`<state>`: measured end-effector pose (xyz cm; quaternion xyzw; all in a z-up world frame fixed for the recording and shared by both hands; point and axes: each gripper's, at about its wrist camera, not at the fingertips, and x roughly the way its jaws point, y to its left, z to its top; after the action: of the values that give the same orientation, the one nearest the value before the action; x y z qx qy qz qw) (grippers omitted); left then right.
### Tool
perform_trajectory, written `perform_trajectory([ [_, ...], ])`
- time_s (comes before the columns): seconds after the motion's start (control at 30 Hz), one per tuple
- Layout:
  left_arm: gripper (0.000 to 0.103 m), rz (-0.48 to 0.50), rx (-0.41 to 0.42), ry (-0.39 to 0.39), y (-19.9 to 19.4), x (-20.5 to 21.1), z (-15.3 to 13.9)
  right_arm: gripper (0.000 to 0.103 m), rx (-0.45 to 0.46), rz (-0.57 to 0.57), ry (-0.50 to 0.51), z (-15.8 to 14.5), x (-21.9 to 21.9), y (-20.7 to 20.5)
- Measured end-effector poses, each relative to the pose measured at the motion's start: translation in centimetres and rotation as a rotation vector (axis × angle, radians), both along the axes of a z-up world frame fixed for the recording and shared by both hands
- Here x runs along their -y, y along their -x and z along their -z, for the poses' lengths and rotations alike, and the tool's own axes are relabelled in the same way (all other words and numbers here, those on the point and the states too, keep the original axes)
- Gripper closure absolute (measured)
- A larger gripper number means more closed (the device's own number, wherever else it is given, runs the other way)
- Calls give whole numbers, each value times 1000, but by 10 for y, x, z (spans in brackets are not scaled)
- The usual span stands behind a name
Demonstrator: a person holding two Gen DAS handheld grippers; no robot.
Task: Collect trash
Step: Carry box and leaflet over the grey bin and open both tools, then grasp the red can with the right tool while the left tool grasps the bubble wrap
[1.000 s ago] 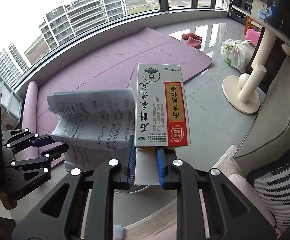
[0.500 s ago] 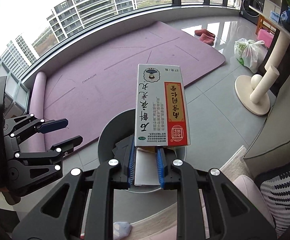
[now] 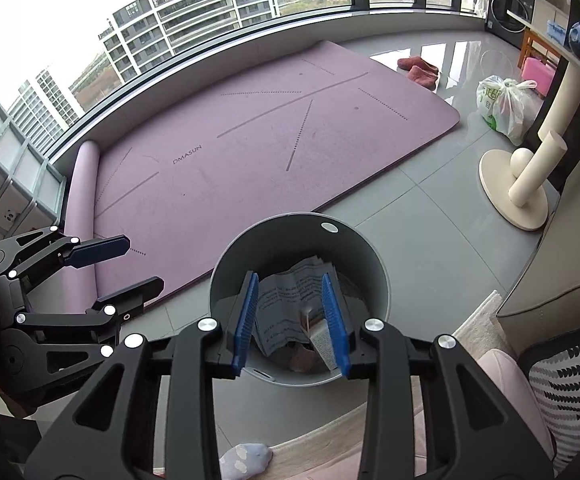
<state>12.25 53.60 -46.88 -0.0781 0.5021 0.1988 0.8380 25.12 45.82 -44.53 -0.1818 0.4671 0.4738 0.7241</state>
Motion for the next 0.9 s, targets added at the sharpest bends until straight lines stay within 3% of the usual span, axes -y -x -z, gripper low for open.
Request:
perform_trajectory([
  [0.1,52,21,1,-4,-5,9,-4,71,-1,26,-4,-2,13,-2],
  [0.23,33,56,13,-24,-15,33,-9,71,-4,83,2,-1,46,-6],
  [0.5,33,212,-8,-5,-51,124,-3,54,-14,275,33,10,162,-19],
  [0.9,33,524,-60,31,-93,308,28,51,-56,633,112,37,387,-15],
])
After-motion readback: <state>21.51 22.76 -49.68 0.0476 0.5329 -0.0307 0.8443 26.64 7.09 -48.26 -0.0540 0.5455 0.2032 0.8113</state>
